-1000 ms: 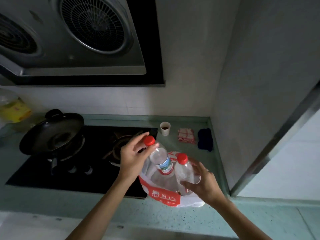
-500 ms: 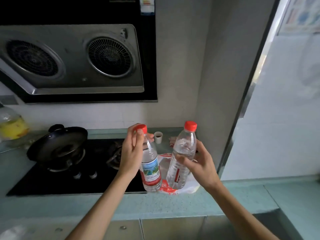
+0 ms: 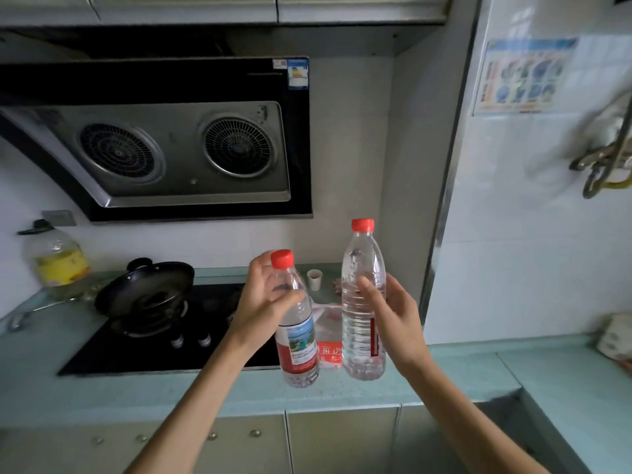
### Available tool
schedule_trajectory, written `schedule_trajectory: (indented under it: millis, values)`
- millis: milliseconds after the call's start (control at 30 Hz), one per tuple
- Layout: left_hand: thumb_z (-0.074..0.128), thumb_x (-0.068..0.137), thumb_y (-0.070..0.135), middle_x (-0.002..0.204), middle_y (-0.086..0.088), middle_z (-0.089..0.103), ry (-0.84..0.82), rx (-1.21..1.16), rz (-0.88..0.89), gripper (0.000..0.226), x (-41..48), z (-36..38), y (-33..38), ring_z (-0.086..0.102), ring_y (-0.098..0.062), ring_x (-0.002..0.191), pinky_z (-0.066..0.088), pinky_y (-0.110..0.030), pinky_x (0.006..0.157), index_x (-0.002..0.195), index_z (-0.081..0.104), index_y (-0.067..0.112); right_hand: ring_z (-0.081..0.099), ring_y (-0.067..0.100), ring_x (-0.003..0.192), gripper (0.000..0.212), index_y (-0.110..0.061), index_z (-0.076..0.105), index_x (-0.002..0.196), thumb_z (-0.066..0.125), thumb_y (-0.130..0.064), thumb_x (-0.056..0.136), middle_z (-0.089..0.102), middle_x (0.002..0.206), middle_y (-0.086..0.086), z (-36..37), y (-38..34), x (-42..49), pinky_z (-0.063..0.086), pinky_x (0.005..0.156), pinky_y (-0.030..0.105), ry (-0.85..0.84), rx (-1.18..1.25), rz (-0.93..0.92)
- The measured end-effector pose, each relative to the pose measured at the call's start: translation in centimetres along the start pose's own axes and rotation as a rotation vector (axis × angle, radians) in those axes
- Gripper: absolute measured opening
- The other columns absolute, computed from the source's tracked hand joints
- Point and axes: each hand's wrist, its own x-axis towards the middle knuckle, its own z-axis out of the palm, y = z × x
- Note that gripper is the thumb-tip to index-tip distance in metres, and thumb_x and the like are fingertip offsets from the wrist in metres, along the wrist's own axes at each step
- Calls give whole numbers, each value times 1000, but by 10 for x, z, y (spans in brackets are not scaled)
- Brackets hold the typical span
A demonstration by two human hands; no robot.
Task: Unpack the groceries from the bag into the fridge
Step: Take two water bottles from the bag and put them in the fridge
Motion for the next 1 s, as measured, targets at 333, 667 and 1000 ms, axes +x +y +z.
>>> schedule_trajectory:
  millis: [333,667,1000]
  values:
    - [65,84,41,114,-11,72,353,-265,-11,37,-121,19,70,67,-33,108,48,-59,100,110,69,13,70,16,83,32,-18,65,106,52,-45,94,73,92,5,-23,-65,-121,54,72,24,21,42,-26]
    - [51,90,46,95,-17,72,475,-46,55,35,-292,2,147,72,-35,82,57,-39,70,108,62,18,66,14,108,40,-25,59,124,51,-50,94,70,114,-4,31,-113,-264,51,95,38,-279,85,0]
    - [63,76,55,103,-20,70,759,-16,1,50,-463,-123,210,68,-39,92,51,-55,88,108,65,16,67,-1,94,29,-25,64,114,48,-40,94,73,101,-14,172,-151,-376,48,74,9,-534,233,68]
